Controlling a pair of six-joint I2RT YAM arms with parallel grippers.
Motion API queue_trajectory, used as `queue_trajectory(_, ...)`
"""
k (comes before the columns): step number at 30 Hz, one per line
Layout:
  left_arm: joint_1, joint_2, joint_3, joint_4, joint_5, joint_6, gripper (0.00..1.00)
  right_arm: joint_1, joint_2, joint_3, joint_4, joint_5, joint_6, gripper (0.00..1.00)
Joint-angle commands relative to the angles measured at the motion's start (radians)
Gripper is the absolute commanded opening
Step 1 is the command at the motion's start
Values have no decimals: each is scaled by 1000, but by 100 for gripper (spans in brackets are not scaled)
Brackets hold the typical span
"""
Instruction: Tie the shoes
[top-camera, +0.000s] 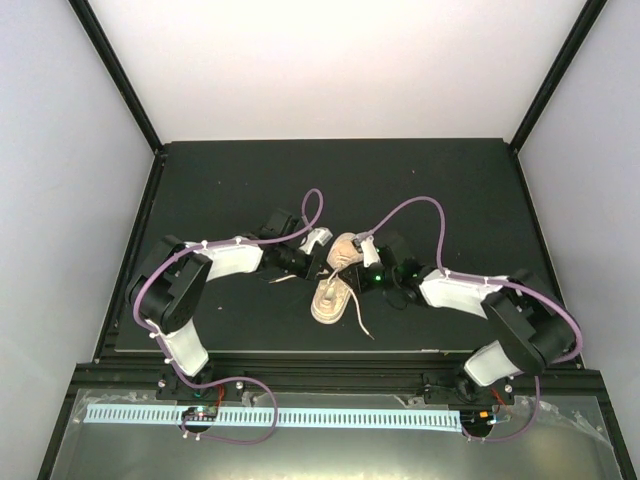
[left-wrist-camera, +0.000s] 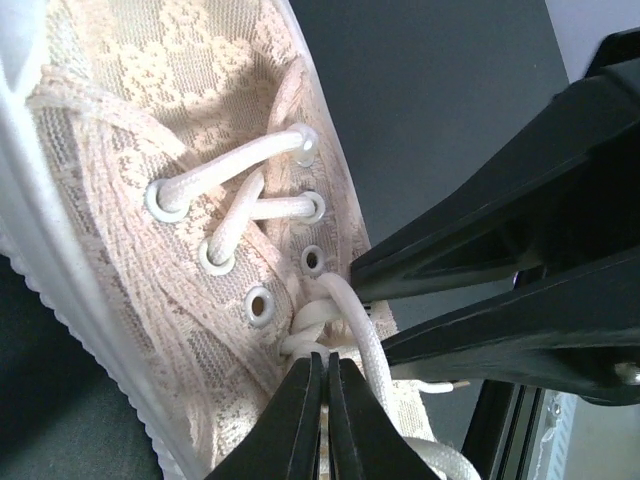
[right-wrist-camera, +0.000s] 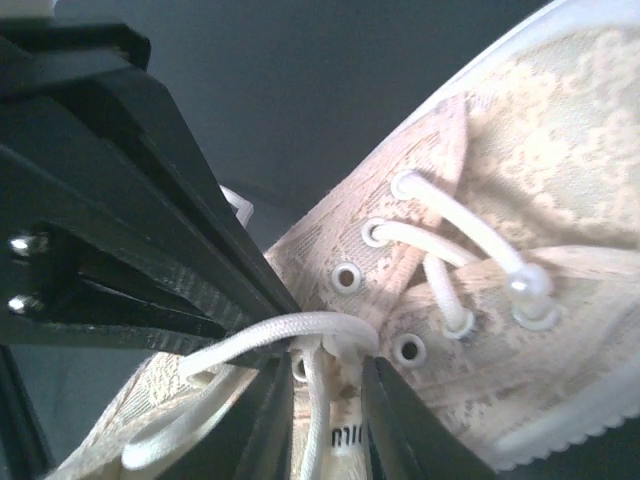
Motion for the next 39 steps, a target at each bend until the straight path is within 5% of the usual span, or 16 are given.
queue_trajectory(1, 13, -32, -19, 32, -8, -21, 1, 0, -94, -23, -56, 118, -21, 26)
queue_trajectory(12, 18, -37, -27, 43, -3, -28, 2, 38, -221, -41, -56, 94, -96, 53)
queue_trajectory(23, 18, -38, -25, 39, -6, -27, 1, 140, -91, 34, -45, 132, -109, 57)
queue_trajectory(28, 18, -36, -23, 39, -7, -27, 2, 145, -35, 61, -42, 136, -109, 49)
queue_trajectory(33, 20, -41, -26, 41, -18, -26, 2, 144, -38, 71, -54, 181, -99, 21)
queue_trajectory(39, 31, -62, -41, 49, -68, -27, 2, 141, -95, 69, -101, 266, -74, 2)
